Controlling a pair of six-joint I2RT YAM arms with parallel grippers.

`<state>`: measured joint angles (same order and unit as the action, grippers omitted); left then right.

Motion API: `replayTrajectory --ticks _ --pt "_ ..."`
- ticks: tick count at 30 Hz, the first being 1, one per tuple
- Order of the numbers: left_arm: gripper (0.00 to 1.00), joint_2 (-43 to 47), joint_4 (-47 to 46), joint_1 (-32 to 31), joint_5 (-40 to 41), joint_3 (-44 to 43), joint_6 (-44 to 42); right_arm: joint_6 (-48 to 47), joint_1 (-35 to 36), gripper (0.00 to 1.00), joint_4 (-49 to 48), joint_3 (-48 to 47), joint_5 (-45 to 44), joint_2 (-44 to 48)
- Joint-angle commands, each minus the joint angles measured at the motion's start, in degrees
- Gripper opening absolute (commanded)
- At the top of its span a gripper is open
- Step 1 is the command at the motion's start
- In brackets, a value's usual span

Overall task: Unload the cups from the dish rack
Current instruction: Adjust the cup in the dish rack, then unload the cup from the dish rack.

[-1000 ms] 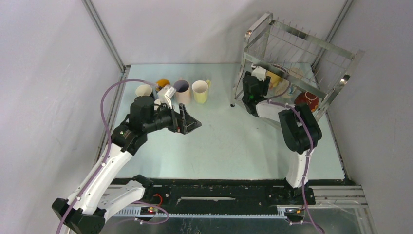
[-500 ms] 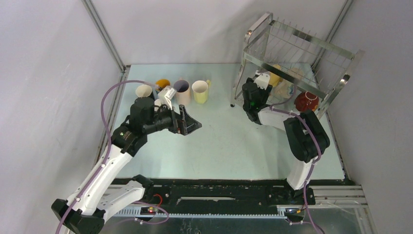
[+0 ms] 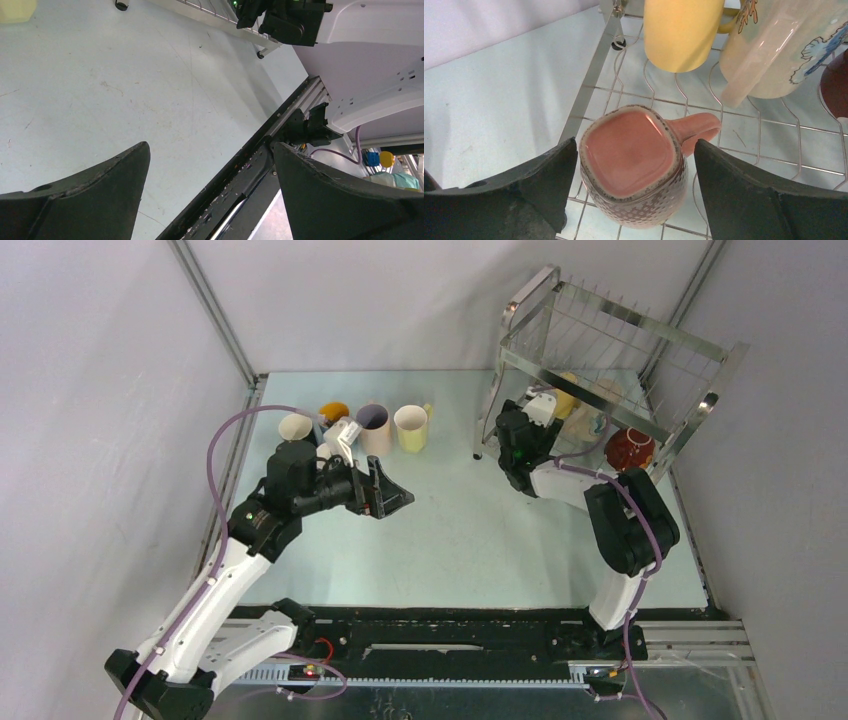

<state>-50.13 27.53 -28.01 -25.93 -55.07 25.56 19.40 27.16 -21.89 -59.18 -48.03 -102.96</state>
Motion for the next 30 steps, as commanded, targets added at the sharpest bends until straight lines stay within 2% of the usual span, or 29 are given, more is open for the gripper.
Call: replayTrajectory --ticks 1,13,23,27,30 --pt "1.0 0.48 -1.85 -0.38 -1.3 0.96 0.66 1.49 -0.49 0.94 -1.12 -0.51 -0.27 1.28" --pt "1.0 0.06 -1.86 -0.39 -1.34 0.41 0.64 -0.93 -2.16 0.98 0.39 -5.43 0.73 -2.47" --pt "1.0 -0.44 -1.77 -0.47 -1.66 0.16 0.83 -0.8 -3.39 0.93 2.85 -6.62 1.73 -4.41" --pt "1.0 -0.5 -1.81 -0.47 -1.69 0.14 0.94 -1.92 -3.51 0.82 2.46 -6.62 1.75 -4.65" --pt "1.0 -0.57 -1.83 -0.55 -1.66 0.24 0.94 -3.82 -3.15 0.58 1.35 -6.57 1.59 -4.42"
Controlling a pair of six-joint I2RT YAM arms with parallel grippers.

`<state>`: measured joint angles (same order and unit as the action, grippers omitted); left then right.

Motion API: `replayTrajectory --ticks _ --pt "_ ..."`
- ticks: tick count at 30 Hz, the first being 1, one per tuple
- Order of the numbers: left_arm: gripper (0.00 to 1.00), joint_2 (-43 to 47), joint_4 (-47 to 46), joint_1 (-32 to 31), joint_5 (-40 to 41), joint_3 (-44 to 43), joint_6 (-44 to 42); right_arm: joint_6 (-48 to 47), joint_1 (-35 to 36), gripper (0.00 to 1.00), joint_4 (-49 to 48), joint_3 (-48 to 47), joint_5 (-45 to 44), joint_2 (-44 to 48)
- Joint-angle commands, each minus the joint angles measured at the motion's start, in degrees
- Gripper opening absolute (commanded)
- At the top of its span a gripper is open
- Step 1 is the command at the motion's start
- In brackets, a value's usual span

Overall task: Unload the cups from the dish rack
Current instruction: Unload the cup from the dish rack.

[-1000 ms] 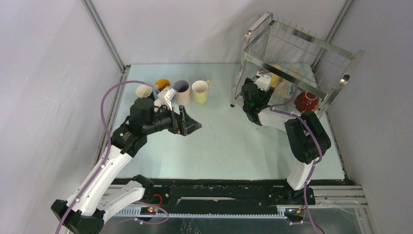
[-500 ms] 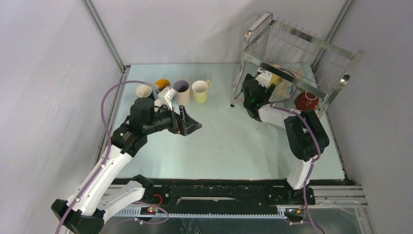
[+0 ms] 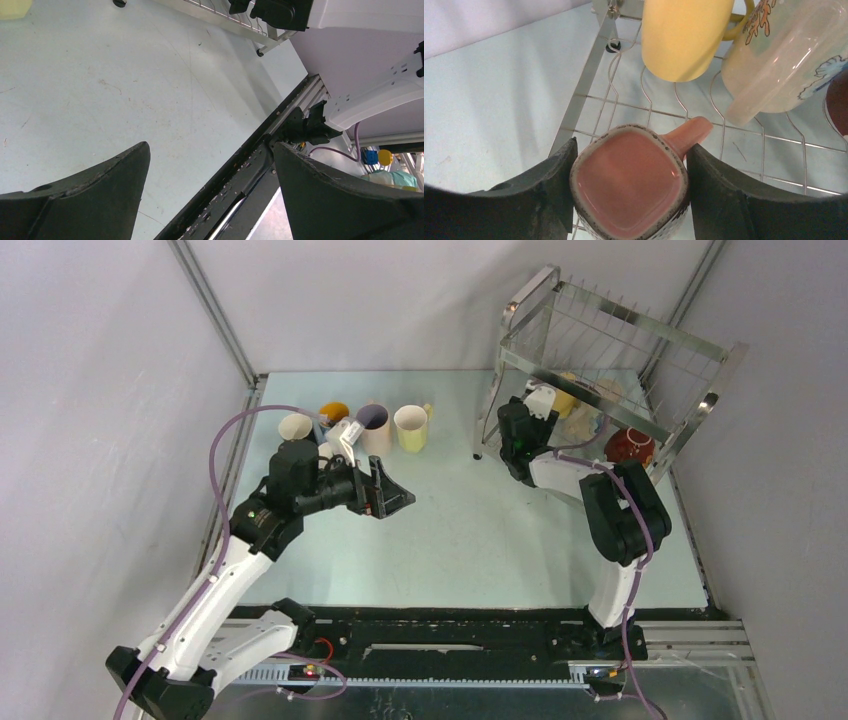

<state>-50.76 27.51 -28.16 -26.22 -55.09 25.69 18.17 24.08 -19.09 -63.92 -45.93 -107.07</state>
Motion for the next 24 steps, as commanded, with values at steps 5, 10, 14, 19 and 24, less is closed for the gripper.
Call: replayTrajectory --ticks 5,10,14,19,24 --pt "1.0 0.28 -1.8 -0.45 -1.39 0.25 1.09 -5.36 1.82 0.27 -2.8 -1.74 -3.56 0.66" --pt "1.0 0.4 -1.84 -0.57 -1.31 0.38 1.07 -7.59 3.71 0.17 -6.59 0.0 -5.99 2.6" --pt "1.0 0.49 -1.84 -0.65 -1.29 0.47 1.14 -7.13 4.53 0.14 -7.95 2.15 -6.47 4.77" --pt "1.0 0.66 -1.8 -0.74 -1.16 0.51 1.36 -7.01 5.31 0.12 -8.85 3.78 -6.54 7.06" --pt "1.0 0.71 -1.82 -0.92 -1.25 0.64 1.76 -6.62 6.05 0.1 -9.72 5.55 -6.37 8.99"
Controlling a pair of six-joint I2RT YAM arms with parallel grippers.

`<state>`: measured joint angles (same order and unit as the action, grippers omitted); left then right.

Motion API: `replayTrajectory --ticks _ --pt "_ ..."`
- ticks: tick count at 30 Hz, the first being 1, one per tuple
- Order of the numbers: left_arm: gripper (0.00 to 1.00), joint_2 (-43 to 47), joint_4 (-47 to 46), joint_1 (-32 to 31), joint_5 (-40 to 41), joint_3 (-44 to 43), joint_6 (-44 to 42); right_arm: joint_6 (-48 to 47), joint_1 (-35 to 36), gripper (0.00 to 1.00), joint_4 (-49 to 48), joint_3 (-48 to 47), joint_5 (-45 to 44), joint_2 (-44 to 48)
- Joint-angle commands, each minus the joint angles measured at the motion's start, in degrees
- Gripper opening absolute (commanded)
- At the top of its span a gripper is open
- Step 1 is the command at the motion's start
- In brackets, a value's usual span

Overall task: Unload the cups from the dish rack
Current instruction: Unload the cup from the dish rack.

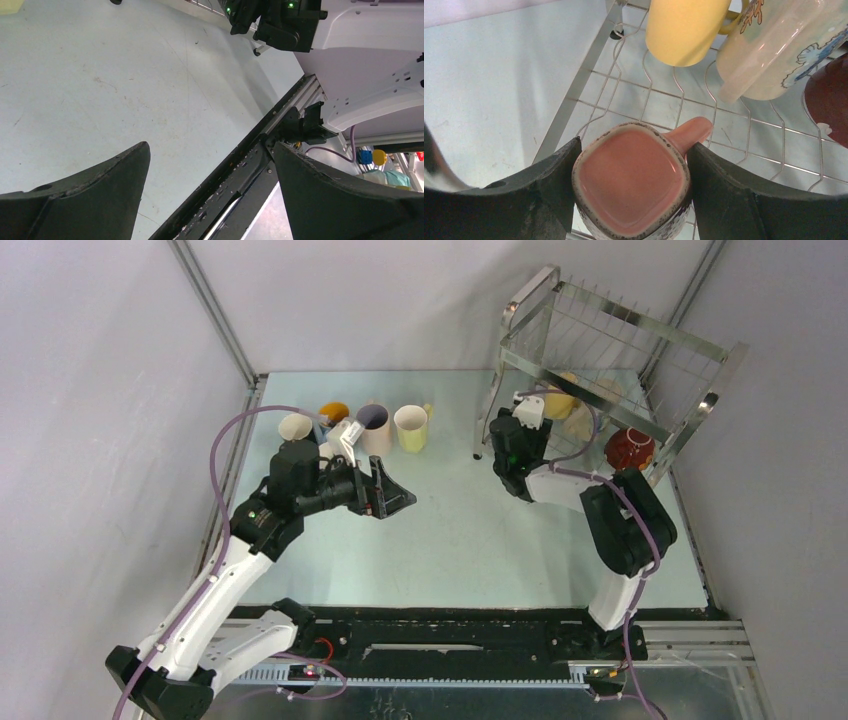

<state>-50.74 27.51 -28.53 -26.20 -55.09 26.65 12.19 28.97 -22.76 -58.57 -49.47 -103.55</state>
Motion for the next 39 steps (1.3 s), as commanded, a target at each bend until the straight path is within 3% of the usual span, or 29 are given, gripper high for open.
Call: replayTrajectory --ticks 1,22,39 --pt "1.0 0.65 -1.83 -0.63 -1.16 0.61 0.85 -0.48 1.32 0.1 -6.26 0.61 -2.68 6.02" --pt "1.0 0.49 -3.23 -0.91 2.14 -0.06 1.99 3.33 3.89 0.07 -4.97 5.34 -2.34 15.39" --pt "1.0 -2.55 -16.69 -0.91 3.59 4.98 11.88 19.54 8.3 0.01 13.85 6.26 10.23 31.3"
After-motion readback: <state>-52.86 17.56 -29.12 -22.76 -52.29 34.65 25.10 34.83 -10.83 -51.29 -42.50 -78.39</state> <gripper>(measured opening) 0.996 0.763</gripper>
